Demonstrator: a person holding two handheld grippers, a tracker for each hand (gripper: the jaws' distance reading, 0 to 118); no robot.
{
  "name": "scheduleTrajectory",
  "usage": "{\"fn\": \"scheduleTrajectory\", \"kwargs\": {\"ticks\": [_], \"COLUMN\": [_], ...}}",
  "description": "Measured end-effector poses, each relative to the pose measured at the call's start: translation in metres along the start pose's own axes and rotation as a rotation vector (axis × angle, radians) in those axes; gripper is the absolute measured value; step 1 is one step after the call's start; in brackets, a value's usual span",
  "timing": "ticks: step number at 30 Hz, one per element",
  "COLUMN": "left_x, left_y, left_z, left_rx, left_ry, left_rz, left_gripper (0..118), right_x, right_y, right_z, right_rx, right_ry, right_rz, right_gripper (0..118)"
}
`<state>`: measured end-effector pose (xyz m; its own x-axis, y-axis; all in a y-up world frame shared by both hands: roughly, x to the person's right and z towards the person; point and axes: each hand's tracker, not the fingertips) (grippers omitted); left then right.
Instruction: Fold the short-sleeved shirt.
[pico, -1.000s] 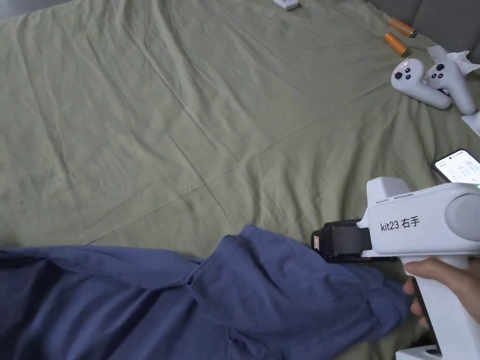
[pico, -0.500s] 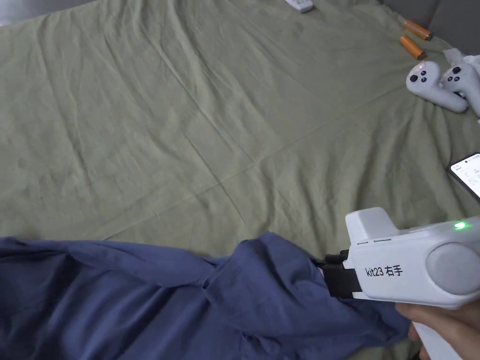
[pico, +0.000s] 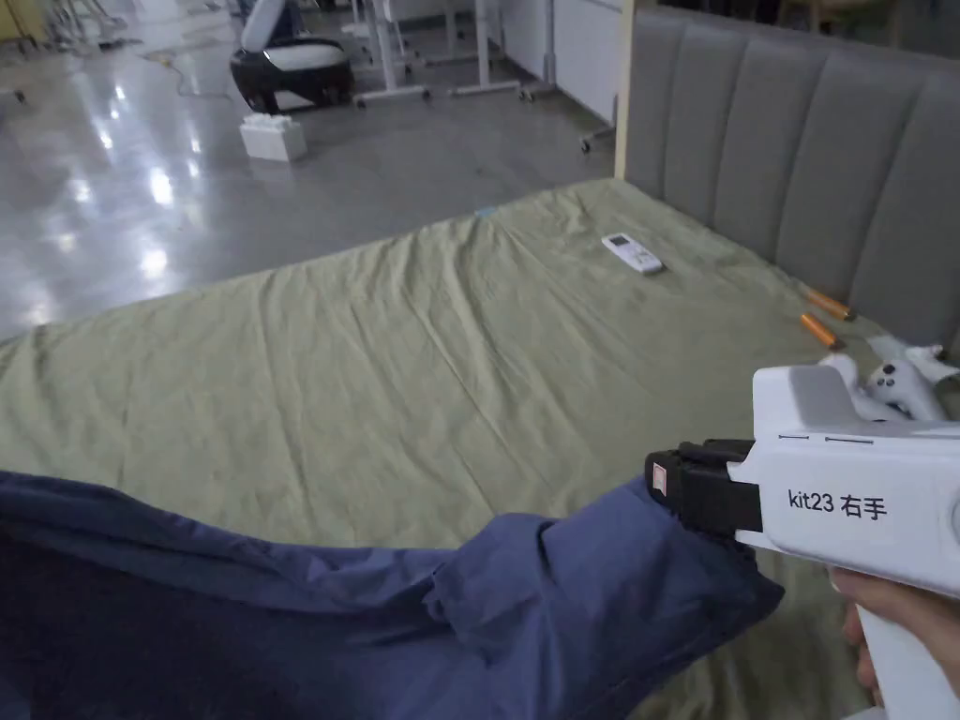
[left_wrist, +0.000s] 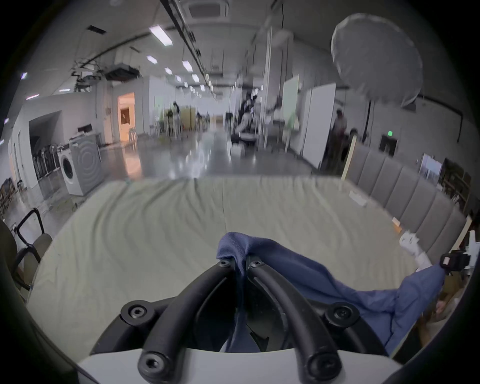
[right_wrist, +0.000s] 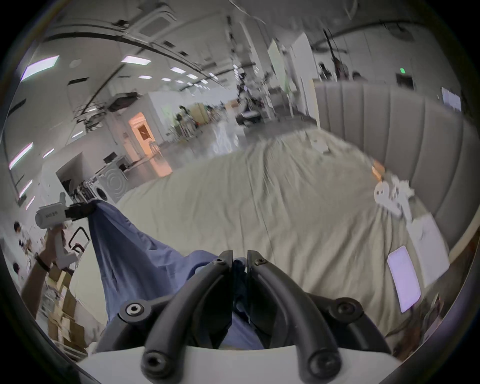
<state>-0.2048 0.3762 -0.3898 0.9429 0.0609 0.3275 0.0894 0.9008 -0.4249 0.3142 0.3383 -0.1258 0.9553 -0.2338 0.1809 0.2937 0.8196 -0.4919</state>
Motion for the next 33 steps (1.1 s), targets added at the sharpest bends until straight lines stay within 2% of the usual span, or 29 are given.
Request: {"fn": "scheduleTrajectory", "kwargs": {"ticks": [8, 11, 13, 17, 21, 24, 26, 27, 29, 33], "left_x": [-0.010, -0.008, -0.009, -0.016, -0.025, -0.027, -0.029, -0.030, -0.033, -0.035], "left_y": [0.098, 0.124, 0.137, 0.157, 0.167, 0.173, 0.174, 0.175, 0.181, 0.189], "left_z": [0.160, 0.196, 0.210, 0.229, 0.233, 0.233, 0.235, 0.235, 0.233, 0.226], "left_rx": [0.322, 0.404, 0.442, 0.499, 0.517, 0.529, 0.555, 0.561, 0.550, 0.542], "left_ry": [0.013, 0.054, 0.082, 0.119, 0.121, 0.136, 0.135, 0.133, 0.127, 0.132], "left_rz": [-0.007, -0.031, -0.028, -0.009, 0.019, 0.019, 0.028, 0.037, 0.049, 0.083], "left_gripper": [6, 6, 6, 6, 6, 6, 6, 6, 6, 6], "right_x": [-0.054, -0.069, -0.075, -0.080, -0.083, -0.089, -0.091, -0.089, -0.091, -0.097], "right_y": [0.100, 0.137, 0.162, 0.206, 0.235, 0.249, 0.249, 0.254, 0.263, 0.280], "right_z": [0.072, 0.091, 0.101, 0.110, 0.110, 0.118, 0.132, 0.137, 0.137, 0.138], "right_rx": [0.295, 0.390, 0.440, 0.498, 0.505, 0.580, 0.650, 0.704, 0.638, 0.631], "right_ry": [0.047, 0.006, -0.010, -0.051, -0.076, -0.114, -0.087, -0.081, -0.071, -0.107], "right_rz": [0.168, 0.268, 0.306, 0.333, 0.315, 0.366, 0.327, 0.357, 0.337, 0.383], "right_gripper": [9, 9, 10, 9, 9, 9, 9, 9, 9, 9]}}
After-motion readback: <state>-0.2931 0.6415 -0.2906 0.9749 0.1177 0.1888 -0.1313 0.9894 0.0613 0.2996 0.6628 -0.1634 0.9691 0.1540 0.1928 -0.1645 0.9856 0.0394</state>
